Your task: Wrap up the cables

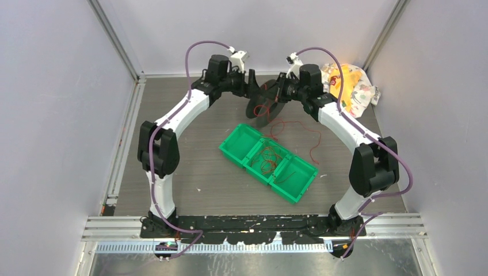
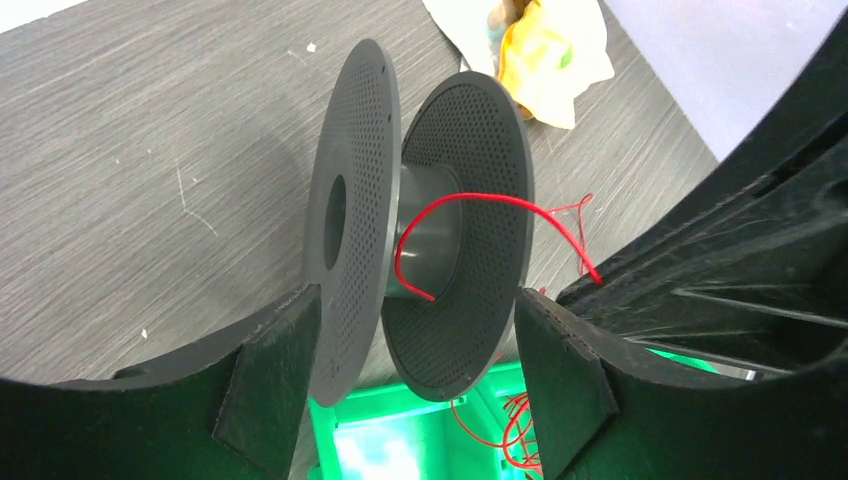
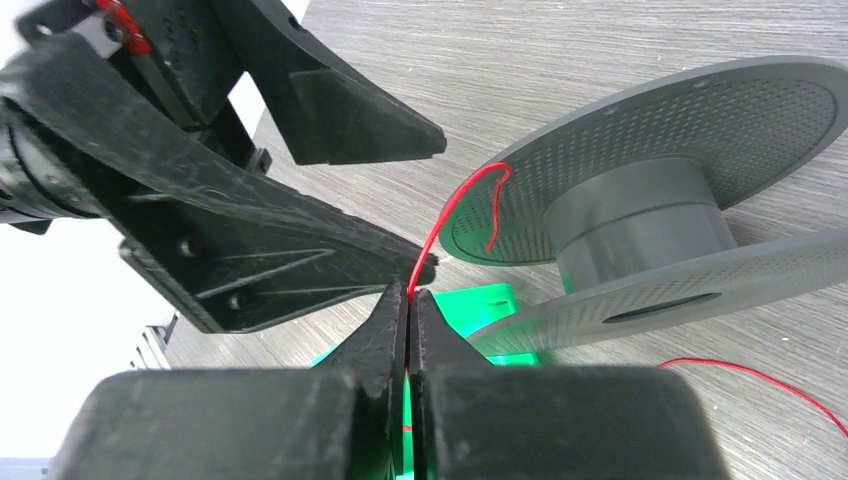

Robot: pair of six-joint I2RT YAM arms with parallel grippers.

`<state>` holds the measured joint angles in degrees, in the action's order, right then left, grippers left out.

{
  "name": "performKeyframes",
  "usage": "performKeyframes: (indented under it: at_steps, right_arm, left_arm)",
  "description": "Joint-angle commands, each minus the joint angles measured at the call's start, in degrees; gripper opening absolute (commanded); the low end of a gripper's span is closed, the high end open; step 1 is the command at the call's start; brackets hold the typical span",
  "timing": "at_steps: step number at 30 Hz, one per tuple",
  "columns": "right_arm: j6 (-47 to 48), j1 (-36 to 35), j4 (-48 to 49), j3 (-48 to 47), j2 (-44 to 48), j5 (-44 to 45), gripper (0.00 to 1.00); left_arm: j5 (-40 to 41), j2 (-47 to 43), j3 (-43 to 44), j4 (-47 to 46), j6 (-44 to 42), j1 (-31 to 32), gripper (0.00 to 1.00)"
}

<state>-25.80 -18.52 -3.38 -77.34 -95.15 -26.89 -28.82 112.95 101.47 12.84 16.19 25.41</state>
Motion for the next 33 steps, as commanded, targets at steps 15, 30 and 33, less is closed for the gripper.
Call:
performKeyframes:
  at_steps: [15,30,33]
  right_arm:
    - [-1.6,0.8,4.7,-1.5,-0.2,-0.8,0.01]
    - [-2.4,0.8,5.2,-0.9,-0.8,-1.4,0.01]
    - [-2.6,0.8,5.3,-1.1,-0.8,-1.6,0.01]
  left_arm:
    - [3.7,3.4,2.7,-0.1,-4.7,0.9,0.7]
    - [4.0,5.3,5.1,-1.8,-2.6,0.9,0.67]
    - [4.4,5.8,5.3,-2.2,-2.2,0.9,0.65]
